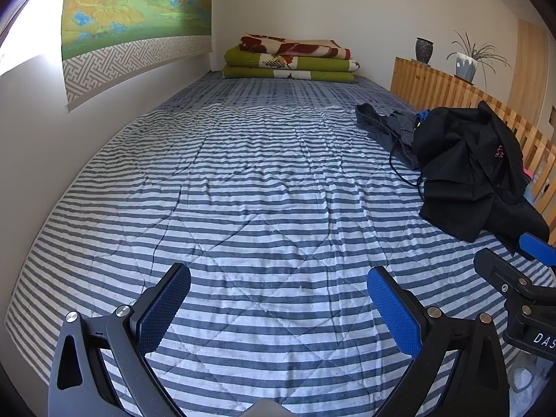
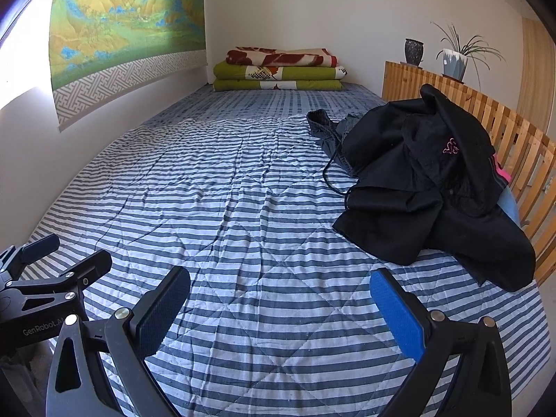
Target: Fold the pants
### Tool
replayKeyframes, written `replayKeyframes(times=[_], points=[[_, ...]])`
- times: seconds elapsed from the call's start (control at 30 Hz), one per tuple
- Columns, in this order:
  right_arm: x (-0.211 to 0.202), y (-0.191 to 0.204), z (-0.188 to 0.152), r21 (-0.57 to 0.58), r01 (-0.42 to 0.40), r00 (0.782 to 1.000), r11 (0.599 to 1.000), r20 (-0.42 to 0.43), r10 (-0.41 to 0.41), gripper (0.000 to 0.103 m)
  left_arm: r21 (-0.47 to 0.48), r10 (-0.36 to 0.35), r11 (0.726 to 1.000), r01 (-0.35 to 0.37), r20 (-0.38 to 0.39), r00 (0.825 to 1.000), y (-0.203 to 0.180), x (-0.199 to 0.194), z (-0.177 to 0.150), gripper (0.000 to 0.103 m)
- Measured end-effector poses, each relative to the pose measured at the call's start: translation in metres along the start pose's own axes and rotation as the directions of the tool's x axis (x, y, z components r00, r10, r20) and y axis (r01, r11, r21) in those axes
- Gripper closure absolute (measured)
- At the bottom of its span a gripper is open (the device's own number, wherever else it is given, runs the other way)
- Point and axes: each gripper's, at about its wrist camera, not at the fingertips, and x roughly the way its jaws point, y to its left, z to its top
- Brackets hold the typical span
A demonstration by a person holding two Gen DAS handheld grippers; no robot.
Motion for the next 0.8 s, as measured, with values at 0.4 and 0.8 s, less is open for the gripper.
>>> replayKeyframes(times=[0.4, 0.8], points=[[0.004, 0.003, -0.002, -0.004, -0.001, 1.000, 1.000, -0.012, 0.001, 0.001, -0.021, 0.013, 1.000, -0.013, -0.004, 1.000, 0.014, 0.000, -0.003, 0.000], [-0.006, 0.010, 0.002, -0.017, 0.011, 1.000, 1.000, 0.008, -0.010, 0.001, -0.027, 0.009, 1.000, -0.008, 0.011, 1.000, 0.011, -0.007, 0.000, 0.000]])
